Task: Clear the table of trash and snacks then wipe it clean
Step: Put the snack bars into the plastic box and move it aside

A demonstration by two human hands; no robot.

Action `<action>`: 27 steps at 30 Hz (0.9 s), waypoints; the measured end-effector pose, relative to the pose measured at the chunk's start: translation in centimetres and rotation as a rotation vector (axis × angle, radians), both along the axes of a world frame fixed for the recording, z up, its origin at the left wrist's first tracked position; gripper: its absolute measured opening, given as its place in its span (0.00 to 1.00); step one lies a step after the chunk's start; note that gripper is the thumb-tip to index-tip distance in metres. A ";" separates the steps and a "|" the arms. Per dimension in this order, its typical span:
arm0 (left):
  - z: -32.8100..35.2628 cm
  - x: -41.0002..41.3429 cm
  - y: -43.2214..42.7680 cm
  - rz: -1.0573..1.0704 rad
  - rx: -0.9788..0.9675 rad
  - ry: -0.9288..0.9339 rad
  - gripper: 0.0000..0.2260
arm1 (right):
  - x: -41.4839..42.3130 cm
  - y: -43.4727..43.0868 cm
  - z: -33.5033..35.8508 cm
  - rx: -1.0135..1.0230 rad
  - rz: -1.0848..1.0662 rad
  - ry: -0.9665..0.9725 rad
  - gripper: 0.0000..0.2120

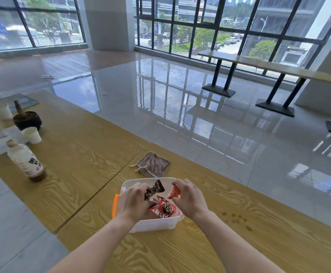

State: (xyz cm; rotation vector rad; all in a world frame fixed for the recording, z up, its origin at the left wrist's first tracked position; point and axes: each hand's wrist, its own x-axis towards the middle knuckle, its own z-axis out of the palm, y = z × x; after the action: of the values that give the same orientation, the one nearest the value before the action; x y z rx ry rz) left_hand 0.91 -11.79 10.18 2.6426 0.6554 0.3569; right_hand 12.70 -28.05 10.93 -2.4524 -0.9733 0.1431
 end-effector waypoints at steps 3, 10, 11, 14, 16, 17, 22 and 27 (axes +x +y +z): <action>-1.3 0.0 0.7 0.016 0.081 0.118 0.06 | -0.2 1.4 -0.9 -0.049 0.018 -0.017 0.22; -3.5 -0.3 1.5 0.069 0.166 0.115 0.17 | -0.8 3.0 -2.9 -0.131 -0.036 -0.076 0.21; -3.6 -0.5 1.7 0.080 0.160 0.092 0.18 | -0.7 2.8 -3.1 -0.111 -0.055 -0.077 0.21; -3.8 -1.4 2.9 0.144 0.106 0.053 0.20 | -0.2 1.8 -3.6 -0.079 -0.099 -0.060 0.21; -4.0 -2.2 3.8 0.177 0.024 0.053 0.22 | 0.1 1.3 -3.8 -0.080 -0.118 -0.028 0.22; -4.1 -2.5 4.2 0.198 -0.030 0.046 0.23 | 0.1 1.0 -3.9 -0.082 -0.127 -0.010 0.23; -4.4 -3.4 4.8 0.264 -0.144 0.123 0.19 | 0.2 0.4 -4.3 -0.096 -0.172 0.069 0.29; -4.6 -3.4 5.0 0.256 -0.164 0.151 0.19 | 0.0 0.4 -4.7 -0.142 -0.184 0.116 0.28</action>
State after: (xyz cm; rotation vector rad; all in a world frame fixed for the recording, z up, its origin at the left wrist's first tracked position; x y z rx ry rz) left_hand -2.52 -6.82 5.60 2.4496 1.0310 0.1657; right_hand 12.74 -27.61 6.19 -2.6154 -0.7058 0.2963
